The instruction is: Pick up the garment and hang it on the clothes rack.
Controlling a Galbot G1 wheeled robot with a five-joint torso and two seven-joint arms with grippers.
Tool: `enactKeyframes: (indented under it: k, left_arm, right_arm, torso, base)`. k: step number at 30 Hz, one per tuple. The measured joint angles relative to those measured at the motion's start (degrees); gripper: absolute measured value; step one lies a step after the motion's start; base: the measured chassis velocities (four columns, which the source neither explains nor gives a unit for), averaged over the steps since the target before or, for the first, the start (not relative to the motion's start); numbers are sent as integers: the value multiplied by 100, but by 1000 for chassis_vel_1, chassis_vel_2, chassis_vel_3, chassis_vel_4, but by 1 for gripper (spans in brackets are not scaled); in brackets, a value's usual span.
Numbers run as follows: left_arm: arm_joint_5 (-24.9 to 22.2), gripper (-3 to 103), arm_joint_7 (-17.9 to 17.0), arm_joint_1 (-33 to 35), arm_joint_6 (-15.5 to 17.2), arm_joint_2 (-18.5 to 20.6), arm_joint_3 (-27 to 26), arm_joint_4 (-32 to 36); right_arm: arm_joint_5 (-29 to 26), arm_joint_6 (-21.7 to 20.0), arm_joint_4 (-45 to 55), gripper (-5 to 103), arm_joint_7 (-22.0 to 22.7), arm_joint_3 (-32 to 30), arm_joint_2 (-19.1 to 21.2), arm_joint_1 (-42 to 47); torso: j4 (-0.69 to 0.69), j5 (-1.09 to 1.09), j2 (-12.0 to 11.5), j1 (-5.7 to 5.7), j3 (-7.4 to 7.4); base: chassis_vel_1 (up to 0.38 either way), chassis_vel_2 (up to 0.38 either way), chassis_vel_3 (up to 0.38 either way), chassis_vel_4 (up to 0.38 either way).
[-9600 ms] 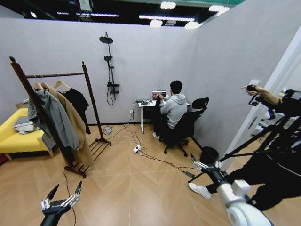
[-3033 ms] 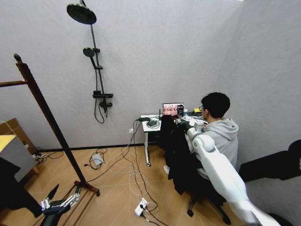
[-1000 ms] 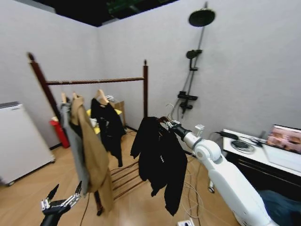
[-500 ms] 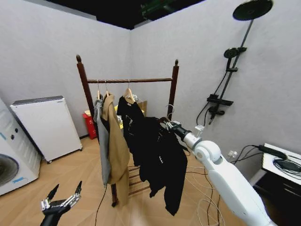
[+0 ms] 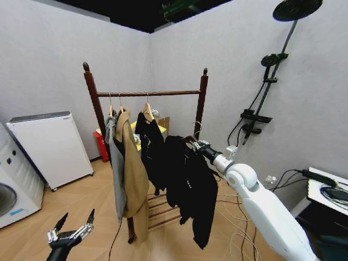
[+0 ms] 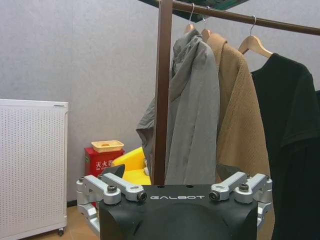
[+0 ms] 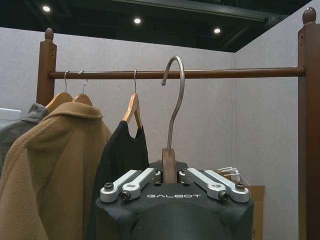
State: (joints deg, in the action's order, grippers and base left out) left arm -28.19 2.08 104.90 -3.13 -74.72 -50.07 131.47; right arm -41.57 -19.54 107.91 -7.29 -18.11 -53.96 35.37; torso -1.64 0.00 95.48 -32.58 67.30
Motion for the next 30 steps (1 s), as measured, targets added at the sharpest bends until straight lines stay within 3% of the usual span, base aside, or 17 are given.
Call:
enactKeyframes:
  k: [20, 27, 30]
  left_arm:
    - [0, 100, 0, 0, 0, 0, 0, 0]
    - [0, 100, 0, 0, 0, 0, 0, 0]
    - [0, 100, 0, 0, 0, 0, 0, 0]
  right_arm:
    - [-37, 11, -79, 9, -121, 64, 67, -145]
    - [-51, 27, -115, 9, -147, 27, 90, -192]
    - [-75, -25, -104, 9, -48, 24, 104, -268]
  torso:
    - [1, 0, 0, 0, 0]
    - [7, 1, -1, -1, 0]
    - [1, 1, -1, -1, 1]
  base:
    - [-78, 119, 118, -81]
    - [-42, 164, 156, -45]
    - [-95, 124, 109, -103]
